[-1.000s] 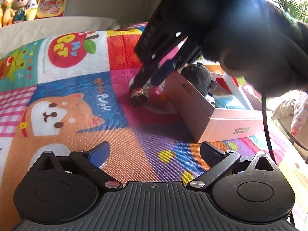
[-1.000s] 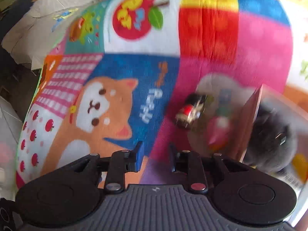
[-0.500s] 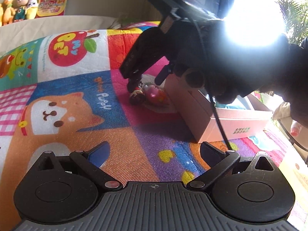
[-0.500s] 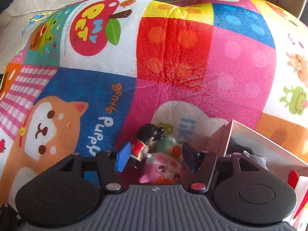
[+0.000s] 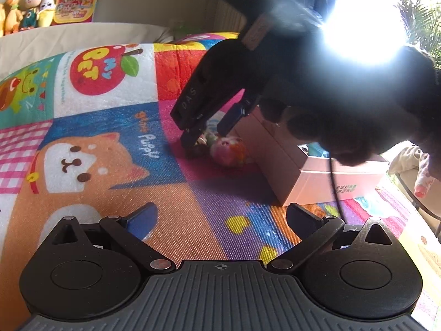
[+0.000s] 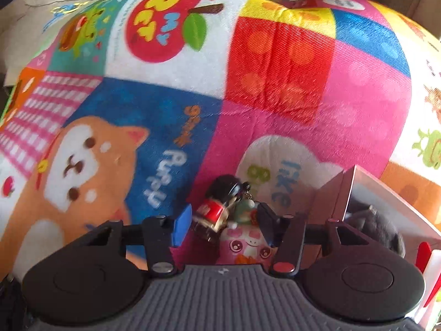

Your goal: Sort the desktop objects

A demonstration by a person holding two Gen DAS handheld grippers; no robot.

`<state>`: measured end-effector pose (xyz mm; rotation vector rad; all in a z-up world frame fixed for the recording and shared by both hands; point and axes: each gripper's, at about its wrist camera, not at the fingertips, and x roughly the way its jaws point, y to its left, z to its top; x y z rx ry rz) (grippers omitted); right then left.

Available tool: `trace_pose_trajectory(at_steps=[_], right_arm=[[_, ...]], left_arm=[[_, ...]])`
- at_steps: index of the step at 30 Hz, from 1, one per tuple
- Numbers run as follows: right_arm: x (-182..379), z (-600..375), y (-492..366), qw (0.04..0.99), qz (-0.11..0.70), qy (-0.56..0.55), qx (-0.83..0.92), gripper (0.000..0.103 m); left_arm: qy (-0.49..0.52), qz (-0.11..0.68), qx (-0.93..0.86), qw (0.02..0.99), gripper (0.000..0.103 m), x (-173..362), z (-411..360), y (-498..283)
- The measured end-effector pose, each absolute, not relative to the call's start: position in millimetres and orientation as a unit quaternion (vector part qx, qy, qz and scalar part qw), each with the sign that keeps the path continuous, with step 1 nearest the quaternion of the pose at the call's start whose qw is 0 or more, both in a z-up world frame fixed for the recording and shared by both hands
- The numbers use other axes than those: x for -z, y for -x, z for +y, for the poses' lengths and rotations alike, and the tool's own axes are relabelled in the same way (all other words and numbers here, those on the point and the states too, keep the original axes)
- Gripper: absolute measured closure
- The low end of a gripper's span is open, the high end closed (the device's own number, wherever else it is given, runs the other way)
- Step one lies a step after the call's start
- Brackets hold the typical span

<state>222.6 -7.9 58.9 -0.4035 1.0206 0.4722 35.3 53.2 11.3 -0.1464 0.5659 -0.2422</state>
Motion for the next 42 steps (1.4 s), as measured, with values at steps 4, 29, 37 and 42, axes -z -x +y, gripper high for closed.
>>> trace_pose_trajectory(at_steps=[4, 29, 37, 42], right_arm=[[-67, -17, -207, 0.818, 0.483, 0.181, -0.255, 0.035], [-107, -127, -98, 0.837, 0.437, 0.053, -0.326, 0.057], [-67, -194, -47, 0.874, 0.417, 0.094, -0.233, 0.056], [-53, -230, -42, 0.900, 0.379, 0.019, -0.212, 0.036]], left_arm=[[0.072, 0.279, 0.119, 0.950, 0.001, -11, 53, -36], [0.041, 0.313, 0.121, 0.941, 0.001, -9, 50, -28], [0.012, 0.279, 0.052, 0.959, 0.001, -27, 46, -54], [-0.012, 0.275, 0.014, 0.961, 0.029, -36, 44, -88]])
